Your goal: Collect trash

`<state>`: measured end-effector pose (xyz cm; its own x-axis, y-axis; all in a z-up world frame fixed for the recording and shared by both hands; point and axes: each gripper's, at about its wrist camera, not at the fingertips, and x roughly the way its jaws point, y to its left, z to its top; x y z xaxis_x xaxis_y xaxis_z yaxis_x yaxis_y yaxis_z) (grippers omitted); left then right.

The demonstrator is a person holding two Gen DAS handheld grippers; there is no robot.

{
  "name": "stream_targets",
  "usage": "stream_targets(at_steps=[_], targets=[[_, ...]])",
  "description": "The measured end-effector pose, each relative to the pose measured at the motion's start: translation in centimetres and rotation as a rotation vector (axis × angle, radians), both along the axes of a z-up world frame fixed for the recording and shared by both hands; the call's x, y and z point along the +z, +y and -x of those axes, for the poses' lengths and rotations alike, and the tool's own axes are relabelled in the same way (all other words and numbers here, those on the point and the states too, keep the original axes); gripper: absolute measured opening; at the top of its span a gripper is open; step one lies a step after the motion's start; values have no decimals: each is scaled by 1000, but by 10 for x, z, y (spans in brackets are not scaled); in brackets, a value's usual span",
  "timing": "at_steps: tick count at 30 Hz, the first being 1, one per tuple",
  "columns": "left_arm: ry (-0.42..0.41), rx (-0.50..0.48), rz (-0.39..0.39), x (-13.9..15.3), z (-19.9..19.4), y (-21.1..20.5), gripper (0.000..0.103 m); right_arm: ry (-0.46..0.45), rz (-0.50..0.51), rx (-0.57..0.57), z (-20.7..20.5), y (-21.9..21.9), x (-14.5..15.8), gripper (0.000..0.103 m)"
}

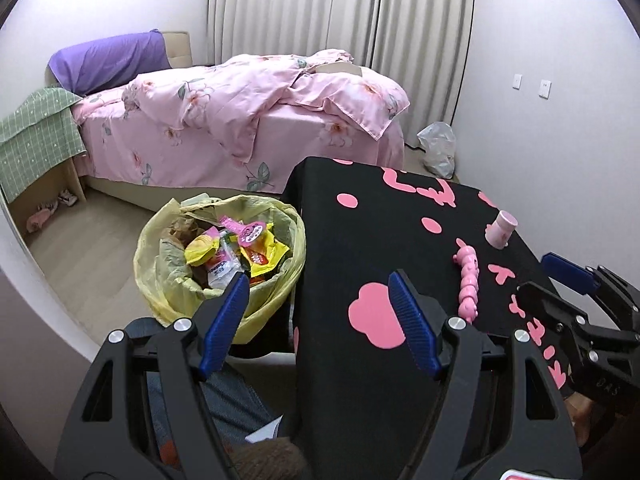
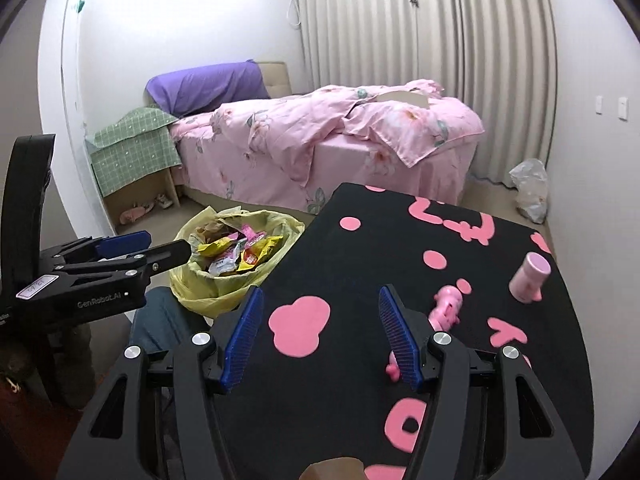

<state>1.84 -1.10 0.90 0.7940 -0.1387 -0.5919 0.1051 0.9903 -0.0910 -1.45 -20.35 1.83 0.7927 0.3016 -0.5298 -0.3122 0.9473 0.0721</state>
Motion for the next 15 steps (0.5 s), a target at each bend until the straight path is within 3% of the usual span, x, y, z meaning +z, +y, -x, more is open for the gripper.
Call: stream_targets(at_steps=[15], targets=[[-31, -12, -55, 14, 25, -14, 68, -3, -29, -52, 24, -14, 4, 57]])
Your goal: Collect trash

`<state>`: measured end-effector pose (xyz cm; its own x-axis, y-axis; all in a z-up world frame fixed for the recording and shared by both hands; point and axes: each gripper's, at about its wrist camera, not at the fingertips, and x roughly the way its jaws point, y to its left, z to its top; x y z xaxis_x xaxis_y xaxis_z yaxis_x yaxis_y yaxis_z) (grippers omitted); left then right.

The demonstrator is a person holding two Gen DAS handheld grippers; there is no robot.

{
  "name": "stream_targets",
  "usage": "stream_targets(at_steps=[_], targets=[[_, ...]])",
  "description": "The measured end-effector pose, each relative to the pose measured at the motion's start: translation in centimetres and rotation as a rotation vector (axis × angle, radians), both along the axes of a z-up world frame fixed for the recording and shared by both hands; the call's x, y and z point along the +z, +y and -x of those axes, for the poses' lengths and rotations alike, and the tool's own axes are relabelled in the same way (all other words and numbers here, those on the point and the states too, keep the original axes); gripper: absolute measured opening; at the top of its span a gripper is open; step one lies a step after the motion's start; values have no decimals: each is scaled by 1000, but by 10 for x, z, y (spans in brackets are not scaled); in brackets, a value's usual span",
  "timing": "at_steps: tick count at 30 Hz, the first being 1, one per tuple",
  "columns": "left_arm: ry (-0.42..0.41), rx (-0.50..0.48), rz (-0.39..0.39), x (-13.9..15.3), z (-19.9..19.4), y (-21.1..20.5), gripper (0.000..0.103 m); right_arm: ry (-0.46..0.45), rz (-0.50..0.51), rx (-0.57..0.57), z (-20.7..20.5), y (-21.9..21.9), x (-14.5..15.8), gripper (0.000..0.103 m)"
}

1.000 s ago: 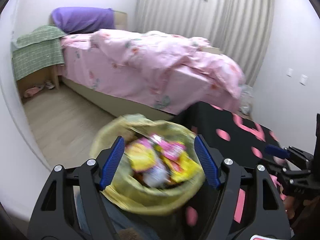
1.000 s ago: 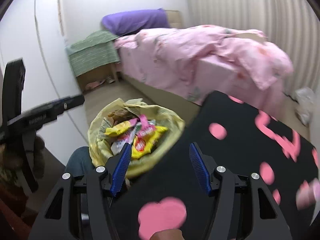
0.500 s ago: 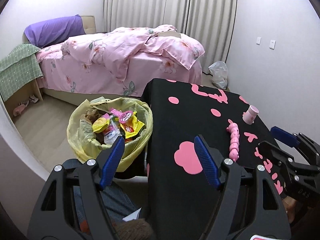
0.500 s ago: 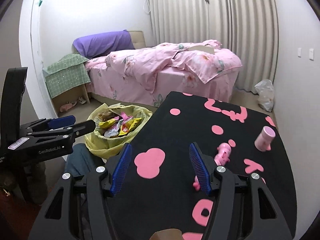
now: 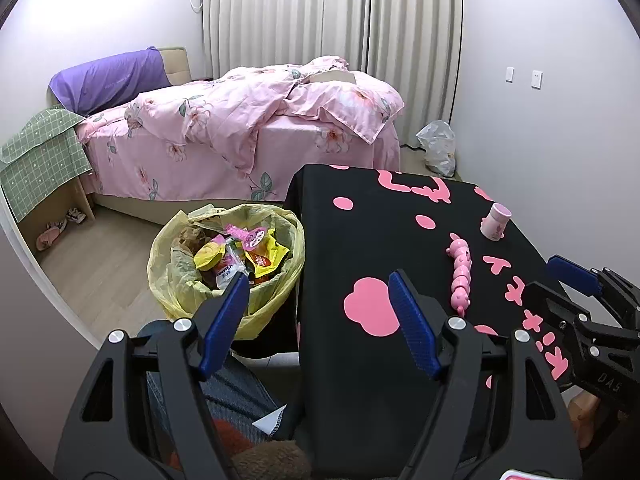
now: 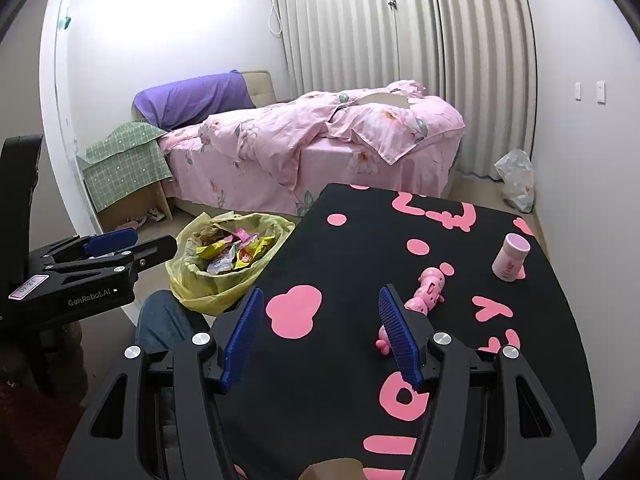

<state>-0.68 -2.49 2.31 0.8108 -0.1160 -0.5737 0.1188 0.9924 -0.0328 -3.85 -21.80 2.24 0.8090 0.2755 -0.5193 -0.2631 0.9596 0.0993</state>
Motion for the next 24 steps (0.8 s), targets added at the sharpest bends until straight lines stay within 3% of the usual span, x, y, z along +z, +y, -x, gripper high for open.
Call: stream_targets(at_steps=[24], targets=[[8, -47, -21, 0, 2, -8, 68, 15, -12, -13, 2, -7, -1, 57]])
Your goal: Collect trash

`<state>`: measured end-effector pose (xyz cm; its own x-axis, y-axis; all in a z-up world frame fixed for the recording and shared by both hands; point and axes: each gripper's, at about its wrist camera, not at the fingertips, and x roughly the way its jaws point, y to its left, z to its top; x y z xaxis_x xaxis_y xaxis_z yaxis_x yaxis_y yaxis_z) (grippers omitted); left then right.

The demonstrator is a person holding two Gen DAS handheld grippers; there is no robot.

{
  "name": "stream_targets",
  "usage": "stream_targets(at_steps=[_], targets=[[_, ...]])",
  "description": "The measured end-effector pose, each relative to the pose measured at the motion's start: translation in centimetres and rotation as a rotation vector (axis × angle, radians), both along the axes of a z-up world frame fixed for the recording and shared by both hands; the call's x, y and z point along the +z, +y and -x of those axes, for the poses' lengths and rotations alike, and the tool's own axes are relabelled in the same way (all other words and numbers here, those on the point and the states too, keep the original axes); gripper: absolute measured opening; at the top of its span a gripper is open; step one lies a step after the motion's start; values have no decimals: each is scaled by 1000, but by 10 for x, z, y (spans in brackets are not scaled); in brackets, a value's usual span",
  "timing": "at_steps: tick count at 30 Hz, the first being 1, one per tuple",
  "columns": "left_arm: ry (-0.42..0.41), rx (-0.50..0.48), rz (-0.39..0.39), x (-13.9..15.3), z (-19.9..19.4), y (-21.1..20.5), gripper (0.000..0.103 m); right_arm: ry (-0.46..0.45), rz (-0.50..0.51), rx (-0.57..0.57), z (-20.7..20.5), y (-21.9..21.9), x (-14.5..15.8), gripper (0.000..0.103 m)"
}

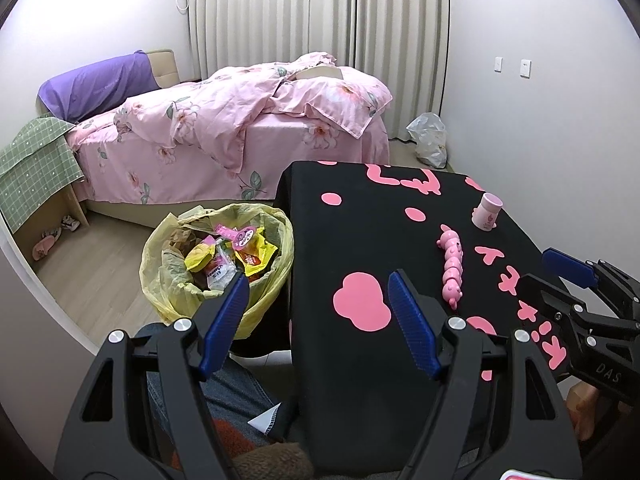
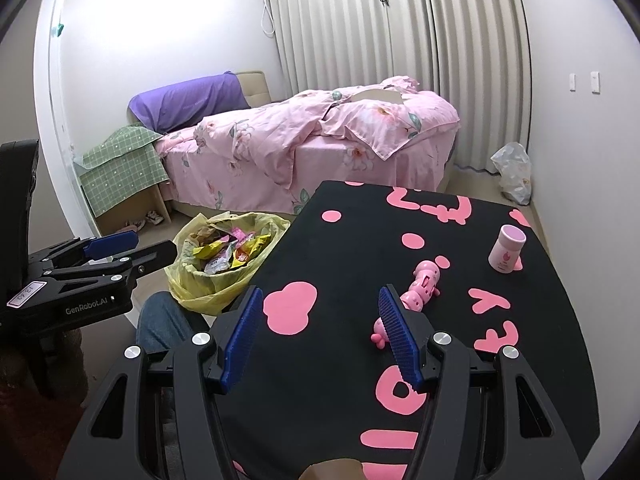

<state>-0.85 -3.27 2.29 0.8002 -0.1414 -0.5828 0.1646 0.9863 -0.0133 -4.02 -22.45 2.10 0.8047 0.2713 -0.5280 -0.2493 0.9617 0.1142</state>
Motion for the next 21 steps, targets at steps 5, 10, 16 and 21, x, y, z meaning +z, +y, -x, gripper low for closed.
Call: stream_targets(at_steps=[5, 10, 16, 21], targets=[[0, 0, -1, 0, 1, -1, 68, 0, -2, -3, 1, 0, -1, 57], [1, 0, -1, 0, 1, -2, 68, 2, -6, -11, 2, -2, -1, 57], [0, 4, 0, -1, 1, -3, 68, 3, -5, -10, 1, -2, -1, 57], [2, -8, 0, -2, 3, -4, 68, 2, -5, -19, 3, -2, -1, 57]])
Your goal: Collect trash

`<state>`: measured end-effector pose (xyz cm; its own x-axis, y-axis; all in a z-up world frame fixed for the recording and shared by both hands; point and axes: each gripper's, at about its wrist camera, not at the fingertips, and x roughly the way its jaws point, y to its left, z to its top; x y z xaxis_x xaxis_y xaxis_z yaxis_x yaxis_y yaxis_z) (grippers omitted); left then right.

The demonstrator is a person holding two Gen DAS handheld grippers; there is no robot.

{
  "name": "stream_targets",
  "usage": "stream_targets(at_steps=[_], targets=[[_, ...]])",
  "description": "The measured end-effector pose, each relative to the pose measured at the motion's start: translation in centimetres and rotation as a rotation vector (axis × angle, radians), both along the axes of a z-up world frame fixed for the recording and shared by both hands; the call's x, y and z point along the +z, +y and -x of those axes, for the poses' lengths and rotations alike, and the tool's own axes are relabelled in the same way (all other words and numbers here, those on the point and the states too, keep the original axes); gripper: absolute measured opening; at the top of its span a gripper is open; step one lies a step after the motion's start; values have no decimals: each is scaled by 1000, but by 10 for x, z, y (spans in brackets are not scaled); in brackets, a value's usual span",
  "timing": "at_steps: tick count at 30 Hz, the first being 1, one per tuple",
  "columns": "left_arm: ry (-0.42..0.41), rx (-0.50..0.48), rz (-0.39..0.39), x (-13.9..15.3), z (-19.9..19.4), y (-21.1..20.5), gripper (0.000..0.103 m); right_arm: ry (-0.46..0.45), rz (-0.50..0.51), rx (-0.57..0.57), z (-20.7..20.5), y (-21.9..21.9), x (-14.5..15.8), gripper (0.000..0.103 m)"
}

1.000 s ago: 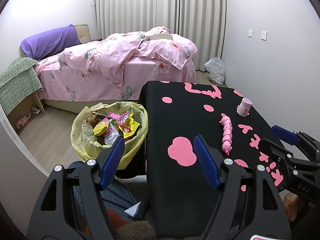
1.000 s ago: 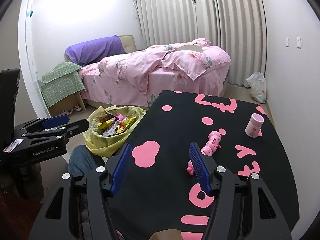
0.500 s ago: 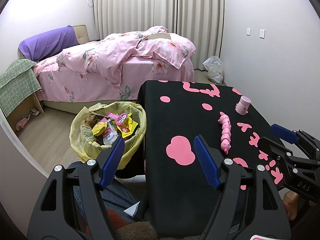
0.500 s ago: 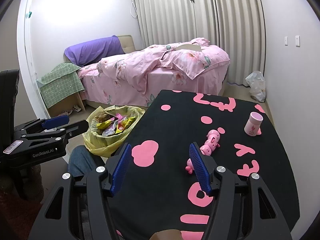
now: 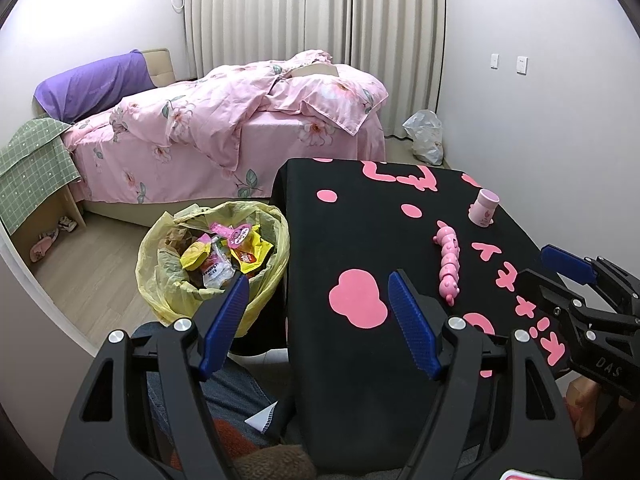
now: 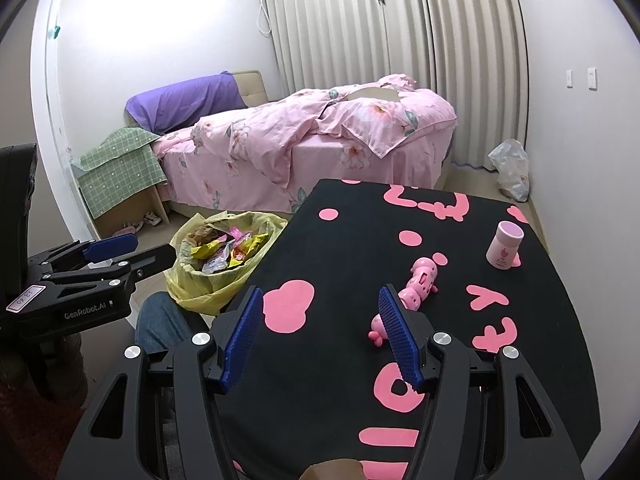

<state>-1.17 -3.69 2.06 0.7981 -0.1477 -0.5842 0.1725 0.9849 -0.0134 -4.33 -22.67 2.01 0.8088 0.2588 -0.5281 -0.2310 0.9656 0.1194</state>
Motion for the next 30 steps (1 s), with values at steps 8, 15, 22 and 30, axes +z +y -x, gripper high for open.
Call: stream_targets(at_steps=[8, 15, 22, 30], targets=[[1, -2, 0, -1, 1, 0, 68, 0, 0, -3, 0, 0, 0, 57], [0, -4, 0, -1, 1, 1, 68, 1, 1, -1, 0, 0, 0, 57], [2, -6, 1, -2, 2, 1, 68, 1, 0, -3, 0, 0, 1, 57], [2, -6, 1, -1, 1, 1, 68, 2, -1, -2, 0, 0, 0, 57]])
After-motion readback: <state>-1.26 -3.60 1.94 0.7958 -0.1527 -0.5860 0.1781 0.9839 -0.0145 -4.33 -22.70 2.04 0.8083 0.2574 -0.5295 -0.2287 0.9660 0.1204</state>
